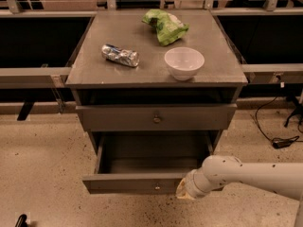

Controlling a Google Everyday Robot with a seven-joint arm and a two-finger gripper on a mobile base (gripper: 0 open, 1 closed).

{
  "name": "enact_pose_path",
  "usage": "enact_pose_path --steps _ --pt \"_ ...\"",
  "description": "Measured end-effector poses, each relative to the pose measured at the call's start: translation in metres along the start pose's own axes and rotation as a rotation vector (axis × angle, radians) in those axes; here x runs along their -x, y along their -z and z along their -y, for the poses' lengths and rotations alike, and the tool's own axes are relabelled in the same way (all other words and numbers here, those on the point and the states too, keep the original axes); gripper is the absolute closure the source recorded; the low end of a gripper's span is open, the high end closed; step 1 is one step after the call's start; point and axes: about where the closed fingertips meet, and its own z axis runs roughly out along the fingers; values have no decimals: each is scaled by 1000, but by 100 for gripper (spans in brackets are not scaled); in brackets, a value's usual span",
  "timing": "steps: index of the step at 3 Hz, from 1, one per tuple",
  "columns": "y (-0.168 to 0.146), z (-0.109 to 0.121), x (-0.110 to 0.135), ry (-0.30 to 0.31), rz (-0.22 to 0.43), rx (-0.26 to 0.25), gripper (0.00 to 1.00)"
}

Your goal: Close middle drawer

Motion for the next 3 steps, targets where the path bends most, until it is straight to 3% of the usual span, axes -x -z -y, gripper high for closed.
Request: enact_pose_path --steps 2,3 --pt "-18 8 -6 -28 -10 -23 100" --pt "-19 8 -6 -28 -10 -24 84"
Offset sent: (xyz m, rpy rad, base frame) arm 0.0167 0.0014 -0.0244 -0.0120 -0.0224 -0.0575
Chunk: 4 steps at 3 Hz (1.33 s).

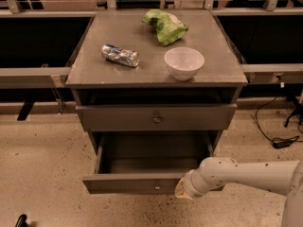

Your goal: Close middle drawer

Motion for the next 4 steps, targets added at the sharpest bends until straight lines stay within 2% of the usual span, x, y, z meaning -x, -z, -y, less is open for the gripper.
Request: enact_pose_path --steps 3,4 --pt "0 0 0 0 0 0 15" --pt "0 0 0 0 0 0 0"
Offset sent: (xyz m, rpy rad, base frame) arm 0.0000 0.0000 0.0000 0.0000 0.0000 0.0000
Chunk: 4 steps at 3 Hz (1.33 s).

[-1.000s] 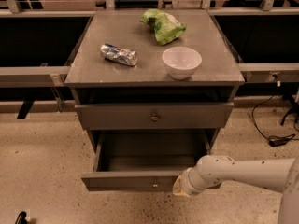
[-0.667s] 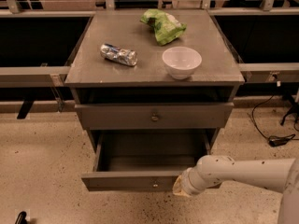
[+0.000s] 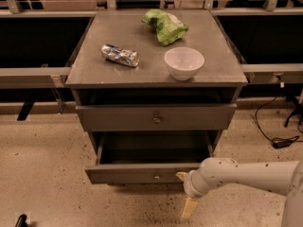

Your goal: Close middle drawer

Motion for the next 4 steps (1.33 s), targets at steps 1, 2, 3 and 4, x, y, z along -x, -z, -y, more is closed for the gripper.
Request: enact_pose_path --steps 1,2,3,4 --pt "-3 -1 1 6 -7 13 0" --pt "-8 -1 1 -4 -9 14 18" --pt "-15 3 -4 -31 -26 -10 41" --pt "-20 8 -9 -56 -49 -41 65"
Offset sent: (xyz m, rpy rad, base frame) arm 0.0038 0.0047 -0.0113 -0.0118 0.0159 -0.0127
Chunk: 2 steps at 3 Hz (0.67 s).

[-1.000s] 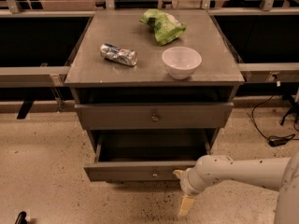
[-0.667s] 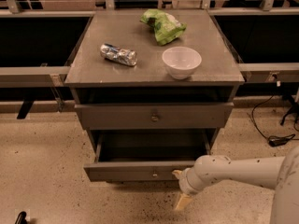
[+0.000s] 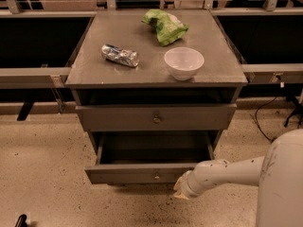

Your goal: Close middle drawer

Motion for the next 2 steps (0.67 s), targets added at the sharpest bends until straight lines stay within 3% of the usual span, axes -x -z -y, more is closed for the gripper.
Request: enact_pose_path --steps 1,2 --pt "-8 8 -8 -8 1 -15 96" --pt "-12 16 -12 6 13 -23 100"
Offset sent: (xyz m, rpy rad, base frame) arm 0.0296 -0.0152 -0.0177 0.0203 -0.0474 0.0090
